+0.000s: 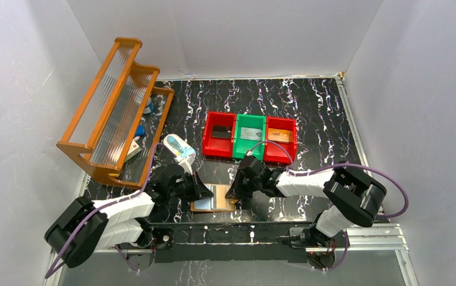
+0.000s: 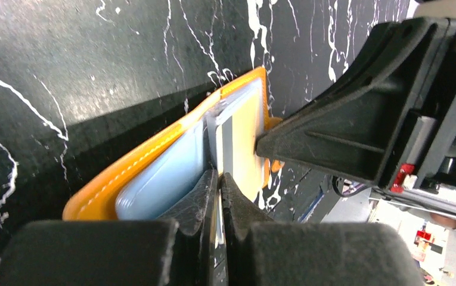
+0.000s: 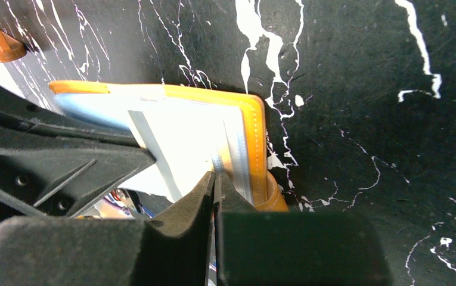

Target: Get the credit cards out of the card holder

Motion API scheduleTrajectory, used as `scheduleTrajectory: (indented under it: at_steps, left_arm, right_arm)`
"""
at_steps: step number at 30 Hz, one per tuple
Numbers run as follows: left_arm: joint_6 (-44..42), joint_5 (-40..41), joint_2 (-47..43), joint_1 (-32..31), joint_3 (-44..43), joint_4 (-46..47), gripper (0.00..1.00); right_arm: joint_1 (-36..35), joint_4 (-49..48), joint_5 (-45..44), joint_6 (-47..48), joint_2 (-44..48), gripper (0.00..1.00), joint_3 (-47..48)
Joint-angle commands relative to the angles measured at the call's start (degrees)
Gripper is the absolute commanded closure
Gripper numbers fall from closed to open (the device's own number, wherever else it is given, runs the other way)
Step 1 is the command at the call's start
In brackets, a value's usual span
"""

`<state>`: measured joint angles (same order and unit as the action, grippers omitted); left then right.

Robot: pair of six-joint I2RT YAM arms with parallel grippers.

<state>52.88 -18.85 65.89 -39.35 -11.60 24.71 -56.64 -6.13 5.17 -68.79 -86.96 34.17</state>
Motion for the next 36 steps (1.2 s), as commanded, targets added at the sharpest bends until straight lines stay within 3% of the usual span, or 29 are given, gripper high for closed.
scheduleTrajectory:
  at_steps: [1,20,31,36]
  left_arm:
    - [-2.6,-4.2,-7.6,-1.6,-3.0,-6.6,1.0]
    - [-3.0,-1.2,-15.4,0.6,-1.1,-14.3,1.0]
    - [-3.5,3.2,-16.4,1.4,-2.4,-22.6,1.0]
    - [-3.1,2.1,-15.4,1.4,-2.9,-21.0,0.96]
  right_arm:
    - [-0.7,11.2,-7.9,2.5,-3.0,0.88,-2.1]
    - [0.3,11.4,-7.8,3.6,-2.7,0.88,-2.4]
    - [0.7,11.2,-7.8,3.8,-2.4,0.88,-2.7]
    - [0.7,9.8,-6.7,4.1,-2.2,0.88,-2.6]
